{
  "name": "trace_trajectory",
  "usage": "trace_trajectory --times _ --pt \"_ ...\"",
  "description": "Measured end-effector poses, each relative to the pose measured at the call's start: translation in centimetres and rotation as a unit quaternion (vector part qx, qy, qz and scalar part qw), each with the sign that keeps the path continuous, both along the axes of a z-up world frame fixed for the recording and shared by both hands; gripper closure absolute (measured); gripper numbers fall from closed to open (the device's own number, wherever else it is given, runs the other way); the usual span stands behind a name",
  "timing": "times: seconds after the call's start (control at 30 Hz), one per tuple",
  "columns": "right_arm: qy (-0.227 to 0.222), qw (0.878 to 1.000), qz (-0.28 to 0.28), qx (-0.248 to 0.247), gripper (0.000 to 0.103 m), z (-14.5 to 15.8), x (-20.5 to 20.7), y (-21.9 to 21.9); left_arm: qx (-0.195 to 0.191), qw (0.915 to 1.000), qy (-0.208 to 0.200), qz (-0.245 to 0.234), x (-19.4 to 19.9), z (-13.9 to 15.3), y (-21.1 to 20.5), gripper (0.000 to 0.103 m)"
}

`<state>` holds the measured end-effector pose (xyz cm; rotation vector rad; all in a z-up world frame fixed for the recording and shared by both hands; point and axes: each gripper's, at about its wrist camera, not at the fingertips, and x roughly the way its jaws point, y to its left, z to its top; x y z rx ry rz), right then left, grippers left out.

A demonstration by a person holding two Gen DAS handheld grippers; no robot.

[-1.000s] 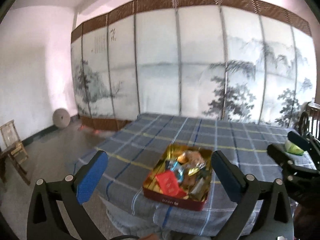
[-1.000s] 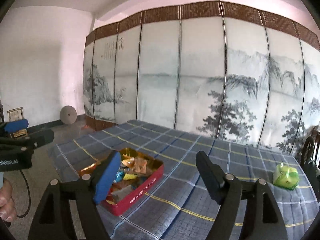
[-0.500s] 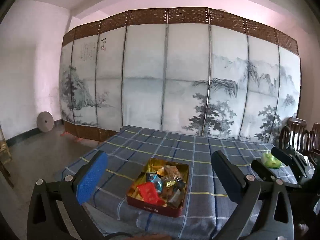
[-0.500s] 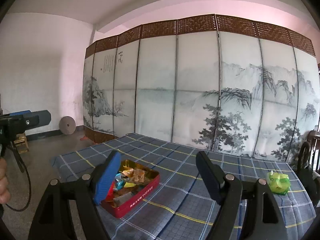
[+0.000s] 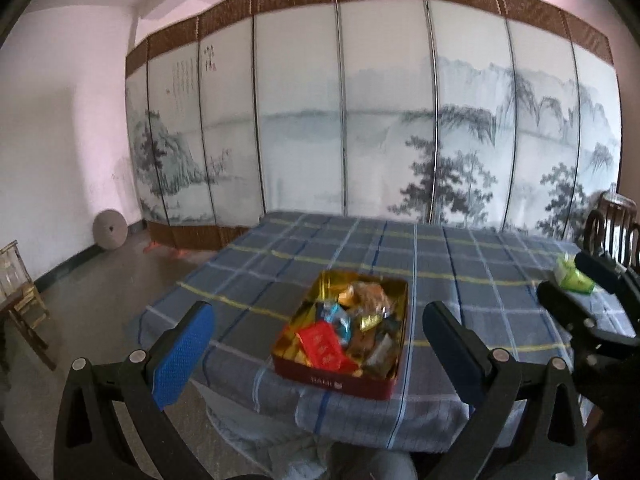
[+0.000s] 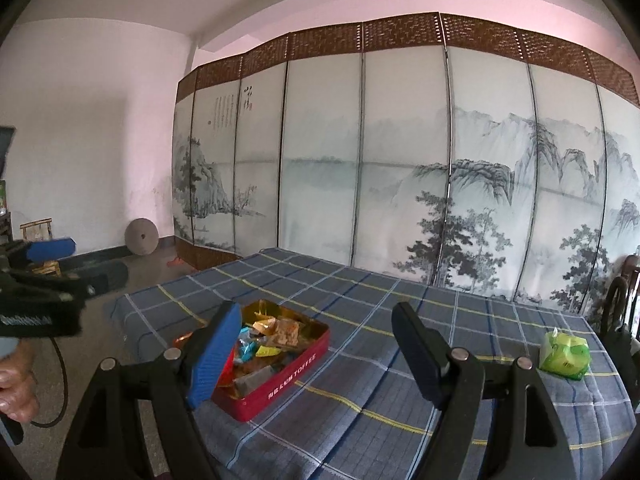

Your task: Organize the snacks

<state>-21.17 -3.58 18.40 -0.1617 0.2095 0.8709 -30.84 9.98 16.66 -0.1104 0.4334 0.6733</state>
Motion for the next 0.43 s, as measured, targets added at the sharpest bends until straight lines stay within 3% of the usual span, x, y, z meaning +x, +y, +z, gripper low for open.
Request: trace_trajectory --times 0.13,0.27,0.43 --pt "0.009 1.0 0.002 -0.011 0.023 -0.9 0.4 0.2 -0.022 0.9995 0.021 -0.006 1.1 -1.8 0.7 0.0" --pt "0.034 0.999 -0.004 -0.026 0.023 -2.4 1.8 0.0 -0.013 0.9991 0.04 0.003 2.1 -3.1 0.6 0.0" --pt "0.077 0.993 -0.053 -0.069 0.023 -5.7 7.1 -1.4 -0.021 0.9979 0.062 0.007 2.8 -3.6 0.6 0.0"
